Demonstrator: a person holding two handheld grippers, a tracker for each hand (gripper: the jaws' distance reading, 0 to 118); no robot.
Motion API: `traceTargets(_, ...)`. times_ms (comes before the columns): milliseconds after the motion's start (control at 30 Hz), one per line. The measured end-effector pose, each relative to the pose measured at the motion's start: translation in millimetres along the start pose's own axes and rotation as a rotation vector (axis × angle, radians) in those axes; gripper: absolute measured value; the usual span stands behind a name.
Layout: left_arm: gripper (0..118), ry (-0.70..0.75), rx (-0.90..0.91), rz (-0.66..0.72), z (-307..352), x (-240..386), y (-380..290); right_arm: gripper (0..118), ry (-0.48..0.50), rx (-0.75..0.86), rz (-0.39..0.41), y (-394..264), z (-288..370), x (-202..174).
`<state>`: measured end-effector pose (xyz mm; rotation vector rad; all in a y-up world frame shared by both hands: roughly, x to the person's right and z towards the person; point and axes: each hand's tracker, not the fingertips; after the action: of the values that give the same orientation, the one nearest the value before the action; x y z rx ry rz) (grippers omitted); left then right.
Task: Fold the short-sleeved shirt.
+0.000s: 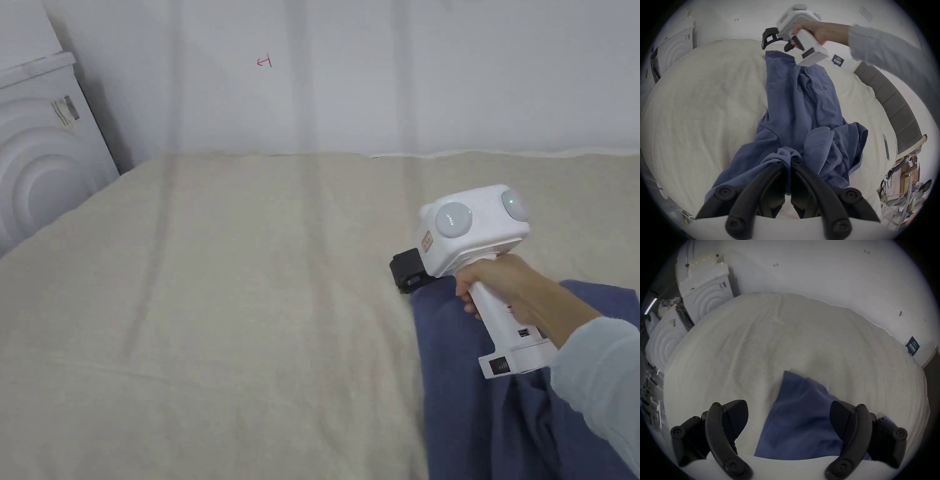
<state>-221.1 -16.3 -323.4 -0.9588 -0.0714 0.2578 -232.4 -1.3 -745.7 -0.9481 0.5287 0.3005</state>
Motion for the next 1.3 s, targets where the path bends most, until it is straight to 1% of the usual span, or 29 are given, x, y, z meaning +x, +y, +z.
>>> traceTargets(67, 4, -0.005, -0.008, 0.003, -1, -2, 1, 105, 0.014, 0.024, -0.014, -4, -14, 5)
traceTargets(100, 4, -0.013, -0.001, 0.011, -2, -4, 1, 104, 0.0, 0.014, -0.026, -4, -22, 7)
traceTargets(133, 4, -0.013, -0.012, 0.02, -3, -4, 2, 97, -0.019, -0.015, -0.028, -8, -31, 8)
traceTargets(167, 4, -0.011, -0.009, 0.023, -2, -5, 2, 97, -0.036, -0.063, -0.002, -13, -38, 9)
traceTargets(200, 4, -0.01, -0.005, 0.021, -3, -5, 2, 97, -0.043, -0.067, 0.018, -20, -44, 8)
traceTargets(233, 4, -0.005, -0.019, 0.021, -4, -5, 2, 97, -0.027, 0.021, 0.023, -23, -41, 5)
traceTargets(300, 4, -0.006, -0.011, 0.012, -4, -4, 1, 97, -0.051, 0.0, 0.03, -19, -35, 0)
traceTargets(333, 4, -0.001, -0.022, 0.009, -5, -3, 1, 92, -0.041, -0.007, 0.037, -16, -33, 1)
traceTargets(400, 4, 0.003, -0.014, 0.003, -5, -2, -1, 76, -0.006, -0.025, 0.045, -12, -28, -1)
traceTargets(433, 4, 0.007, -0.024, 0.009, -5, -3, -1, 62, 0.003, -0.026, 0.047, -11, -25, -3)
traceTargets(467, 4, 0.005, -0.021, 0.014, -5, -3, -2, 44, 0.011, -0.02, 0.045, -10, -24, -4)
traceTargets(500, 4, 0.0, -0.019, 0.02, -3, -4, -2, 16, 0.012, -0.017, 0.045, -9, -23, -4)
traceTargets(533, 4, -0.004, -0.024, 0.029, -1, -5, -1, 7, -0.02, -0.012, 0.042, -10, -22, -6)
traceTargets(567, 4, -0.01, -0.017, 0.037, 2, -6, -1, 7, -0.01, -0.01, 0.01, -11, -22, -5)
traceTargets(633, 4, -0.007, -0.016, 0.039, 7, -6, -1, 6, -0.003, -0.013, 0.009, -16, -19, -3)
traceTargets(700, 4, 0.02, -0.001, 0.013, 11, -4, -3, 6, 0.017, -0.013, -0.025, -16, -10, 3)
traceTargets(733, 4, 0.028, -0.008, 0.007, 10, -4, -2, 6, 0.014, -0.003, -0.049, -15, -3, 7)
traceTargets(867, 4, 0.032, 0.027, 0.019, 20, -5, -1, 6, -0.003, 0.053, -0.068, -9, 44, 27)
traceTargets(933, 4, 0.04, 0.035, 0.018, 28, -5, 2, 6, 0.002, 0.118, -0.106, -5, 81, 41)
traceTargets(1000, 4, 0.062, 0.049, 0.011, 37, -4, 10, 6, 0.008, 0.155, -0.118, -3, 121, 58)
traceTargets(1067, 4, 0.056, 0.094, 0.004, 50, -5, 21, 6, -0.02, 0.179, -0.109, -4, 171, 73)
traceTargets(1133, 4, 0.078, 0.163, -0.011, 67, -5, 34, 6, -0.074, 0.236, -0.082, -7, 218, 90)
traceTargets(1167, 4, 0.092, 0.183, -0.023, 75, -6, 41, 6, -0.094, 0.255, -0.084, -8, 242, 98)
traceTargets(1267, 4, 0.139, 0.253, -0.081, 101, -5, 64, 6, -0.149, 0.34, -0.152, -14, 311, 125)
traceTargets(1300, 4, 0.165, 0.264, -0.097, 110, -6, 71, 6, -0.154, 0.363, -0.179, -22, 342, 126)
